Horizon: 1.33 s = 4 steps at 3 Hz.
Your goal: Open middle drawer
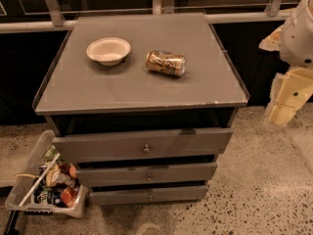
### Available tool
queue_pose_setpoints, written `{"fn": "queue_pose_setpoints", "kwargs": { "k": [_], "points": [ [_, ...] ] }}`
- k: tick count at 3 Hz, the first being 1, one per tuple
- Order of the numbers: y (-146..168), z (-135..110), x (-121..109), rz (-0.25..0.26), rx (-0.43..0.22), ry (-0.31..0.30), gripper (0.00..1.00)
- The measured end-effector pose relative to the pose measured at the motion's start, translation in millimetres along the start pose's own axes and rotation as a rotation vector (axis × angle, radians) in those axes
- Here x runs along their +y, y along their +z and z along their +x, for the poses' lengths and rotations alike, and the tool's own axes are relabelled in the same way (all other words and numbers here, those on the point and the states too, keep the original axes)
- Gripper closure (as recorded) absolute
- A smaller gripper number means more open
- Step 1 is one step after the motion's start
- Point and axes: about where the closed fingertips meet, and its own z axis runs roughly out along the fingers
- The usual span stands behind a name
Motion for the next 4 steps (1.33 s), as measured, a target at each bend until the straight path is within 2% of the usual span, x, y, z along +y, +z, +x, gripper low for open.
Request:
{"fn": "queue_pose_setpoints", "kwargs": {
  "k": [1,2,3,4],
  "points": [
    [-5,2,4,0.019,-0.007,0.004,0.0],
    [-2,10,18,0.042,-0.061,0.002,0.0],
    [18,21,36,0.058,-0.158,-0.011,0.0],
    [52,19,53,0.055,-0.265,-0.06,0.0]
  ]
}}
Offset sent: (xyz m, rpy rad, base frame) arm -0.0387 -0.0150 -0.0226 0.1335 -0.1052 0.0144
